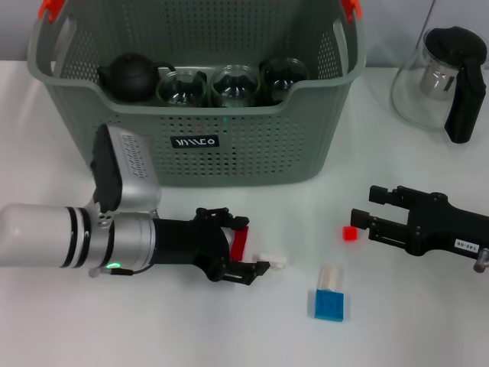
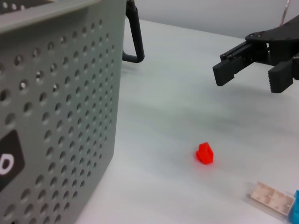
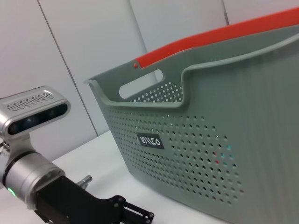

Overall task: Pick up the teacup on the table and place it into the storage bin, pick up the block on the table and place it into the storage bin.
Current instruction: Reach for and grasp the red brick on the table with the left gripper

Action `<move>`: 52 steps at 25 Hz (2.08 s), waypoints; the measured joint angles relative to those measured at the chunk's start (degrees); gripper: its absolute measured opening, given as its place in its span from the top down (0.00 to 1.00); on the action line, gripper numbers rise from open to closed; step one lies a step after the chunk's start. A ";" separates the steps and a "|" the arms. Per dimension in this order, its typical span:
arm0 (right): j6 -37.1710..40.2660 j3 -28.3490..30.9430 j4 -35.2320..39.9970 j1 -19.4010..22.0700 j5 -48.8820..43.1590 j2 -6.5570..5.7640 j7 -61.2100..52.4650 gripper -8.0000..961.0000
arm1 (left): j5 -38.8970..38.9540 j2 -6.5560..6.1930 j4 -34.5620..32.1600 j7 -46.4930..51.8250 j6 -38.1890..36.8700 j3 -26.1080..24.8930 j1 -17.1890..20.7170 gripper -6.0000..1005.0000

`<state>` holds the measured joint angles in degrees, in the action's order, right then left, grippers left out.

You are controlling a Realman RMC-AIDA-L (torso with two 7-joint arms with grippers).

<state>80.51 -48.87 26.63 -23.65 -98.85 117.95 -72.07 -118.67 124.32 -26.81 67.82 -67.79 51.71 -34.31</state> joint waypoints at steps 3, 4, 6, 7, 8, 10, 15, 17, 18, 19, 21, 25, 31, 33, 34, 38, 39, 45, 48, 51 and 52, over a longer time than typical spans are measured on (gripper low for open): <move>0.00 0.00 0.03 0.03 -0.03 0.00 0.00 0.26 | 0.00 -0.03 -2.05 0.82 -1.82 -0.08 1.36 0.12; 0.00 0.00 0.04 0.02 -0.03 0.00 0.00 0.26 | -0.01 -0.03 -2.62 0.92 -2.29 -0.13 1.81 0.12; 0.00 0.00 0.07 -0.02 -0.04 0.00 0.00 0.26 | 0.00 0.01 -4.36 1.36 -3.71 -0.13 2.91 0.12; 0.00 0.00 0.08 -0.06 -0.04 0.00 0.00 0.26 | -0.01 0.00 -4.91 1.70 -4.22 -0.04 3.29 0.12; 0.00 0.01 0.11 -0.11 -0.04 0.00 -0.02 0.26 | -0.04 -0.05 -5.37 2.23 -4.67 0.07 3.71 0.12; 0.00 0.00 0.19 -0.15 -0.04 0.00 -0.13 0.26 | -0.05 -0.08 -5.71 2.54 -4.89 0.12 3.99 0.12; 0.00 0.00 0.35 -0.31 -0.04 0.00 -0.48 0.26 | -0.50 -0.06 -7.76 3.36 -5.33 -0.34 6.08 0.12; -0.05 0.00 0.40 -0.24 -0.04 0.00 -0.48 0.26 | -1.35 -0.10 -7.87 4.30 -5.43 -0.58 6.38 0.12; -0.10 0.01 0.42 -0.21 -0.03 0.00 -0.49 0.26 | -1.94 -0.09 -7.89 4.88 -5.55 -0.57 6.43 0.12; -0.17 0.01 0.42 -0.18 -0.03 0.00 -0.50 0.26 | -2.59 -0.08 -7.88 5.34 -5.60 -0.48 6.44 0.15; -0.21 0.01 0.44 -0.20 -0.03 0.00 -0.50 0.26 | -3.80 0.03 -7.71 6.29 -5.67 -0.10 6.45 0.18; -0.28 0.01 0.43 -0.26 -0.03 -0.07 -0.52 0.26 | -3.78 0.18 -7.25 6.92 -6.11 0.63 6.34 0.19; -0.35 0.01 0.36 -0.39 -0.03 -0.09 -0.53 0.26 | -3.67 0.31 -6.42 6.97 -6.65 0.97 5.35 0.19; -0.39 0.01 0.40 -0.34 -0.03 -0.09 -0.53 0.26 | -3.48 0.31 -6.18 6.97 -7.07 1.33 5.12 0.19; -0.42 0.00 0.41 -0.33 -0.03 -0.09 -0.53 0.26 | -3.30 0.31 -6.15 6.97 -7.26 1.47 5.08 0.19; -0.45 0.01 0.41 -0.42 -0.03 -0.09 -0.53 0.26 | -2.93 0.31 -6.02 6.90 -7.64 1.60 4.58 0.19; -0.45 0.01 0.41 -0.44 -0.03 -0.09 -0.53 0.26 | -2.90 0.31 -5.97 6.88 -7.56 1.62 4.45 0.19; -0.52 0.01 0.50 -0.32 0.05 -0.09 -0.53 0.26 | -1.86 0.17 -6.86 6.40 -7.49 -0.32 4.84 0.19; -0.55 0.01 0.53 -0.42 0.06 -0.09 -0.53 0.26 | -1.47 0.14 -6.90 3.98 -6.54 -0.75 4.86 0.19; -0.61 0.01 0.53 -0.52 0.06 -0.09 -0.53 0.26 | 0.32 0.18 -5.98 -2.83 -4.97 -1.49 5.00 0.19; -0.63 0.00 0.53 -0.53 0.06 -0.09 -0.53 0.26 | 1.19 0.20 -5.39 -5.54 -4.41 -1.58 5.02 0.19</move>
<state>79.88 -48.87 27.16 -24.18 -98.78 117.86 -72.60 -117.48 124.53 -32.20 62.28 -72.20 50.12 -29.29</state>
